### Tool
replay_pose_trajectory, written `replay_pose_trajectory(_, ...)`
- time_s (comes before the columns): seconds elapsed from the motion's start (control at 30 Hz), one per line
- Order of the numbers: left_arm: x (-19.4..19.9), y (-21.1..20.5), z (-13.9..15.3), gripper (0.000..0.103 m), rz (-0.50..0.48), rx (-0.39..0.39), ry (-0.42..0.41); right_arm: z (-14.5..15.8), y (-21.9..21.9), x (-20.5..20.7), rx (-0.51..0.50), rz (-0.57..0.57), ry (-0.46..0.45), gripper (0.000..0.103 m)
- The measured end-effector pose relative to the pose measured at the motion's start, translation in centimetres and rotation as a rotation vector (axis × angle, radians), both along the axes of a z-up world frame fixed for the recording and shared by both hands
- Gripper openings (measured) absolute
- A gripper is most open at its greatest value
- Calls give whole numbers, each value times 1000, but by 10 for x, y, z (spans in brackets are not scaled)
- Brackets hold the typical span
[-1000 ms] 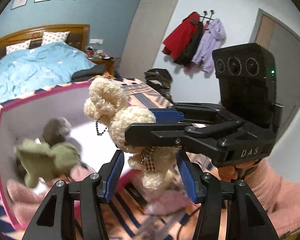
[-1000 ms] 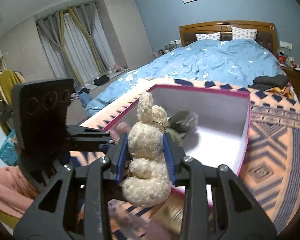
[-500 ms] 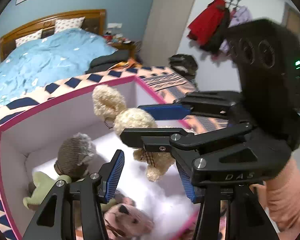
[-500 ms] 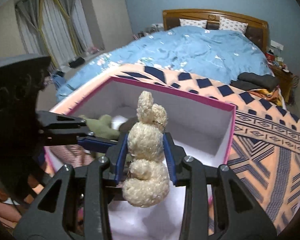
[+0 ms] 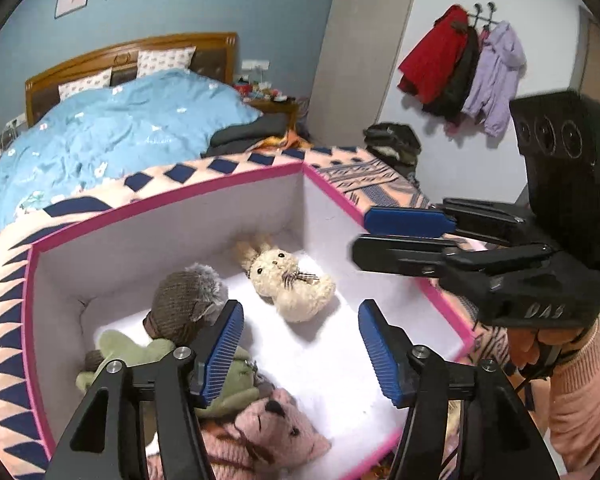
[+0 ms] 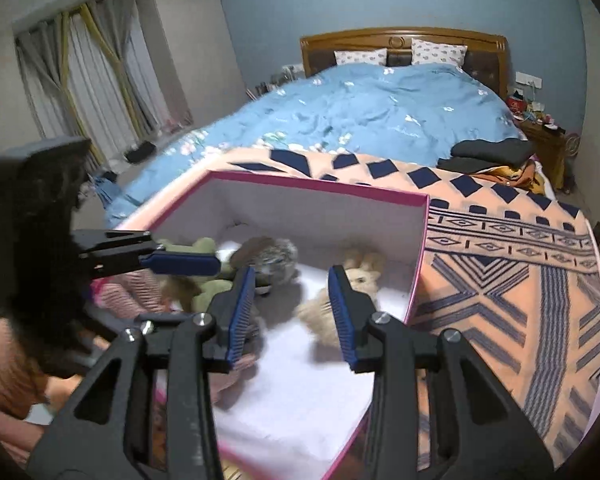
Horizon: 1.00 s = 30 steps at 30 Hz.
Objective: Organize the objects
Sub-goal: 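Move both grippers to the pink satin pouch and close on it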
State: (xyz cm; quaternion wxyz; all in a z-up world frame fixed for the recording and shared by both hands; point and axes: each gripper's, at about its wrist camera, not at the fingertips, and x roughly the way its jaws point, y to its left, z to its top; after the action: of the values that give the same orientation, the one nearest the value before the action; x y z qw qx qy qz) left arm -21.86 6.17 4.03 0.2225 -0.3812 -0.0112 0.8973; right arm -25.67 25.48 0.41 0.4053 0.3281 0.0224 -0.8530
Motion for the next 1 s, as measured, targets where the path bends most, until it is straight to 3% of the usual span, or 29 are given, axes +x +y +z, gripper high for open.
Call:
replay_pose_trajectory(0.2, 48, -15, 13, 66, -71, 96, 67, 19, 29, 51, -110, 53, 21, 47)
replay_pose_trajectory(0.3, 75, -14, 16, 66, -110, 93, 97, 19, 40, 80, -128, 79, 38, 48)
replay_pose_trajectory(0.43, 105, -3, 10, 66, -170, 85, 104, 2, 53, 110, -145, 103, -7, 52)
replay_pose_trajectory(0.73, 130, 24, -40, 66, -235, 70, 1, -62, 65, 148, -59, 59, -130, 52)
replay_pose_trajectory(1.0, 136, 37, -72, 65, -240, 42, -67, -94, 55, 158, 61, 34, -144, 51)
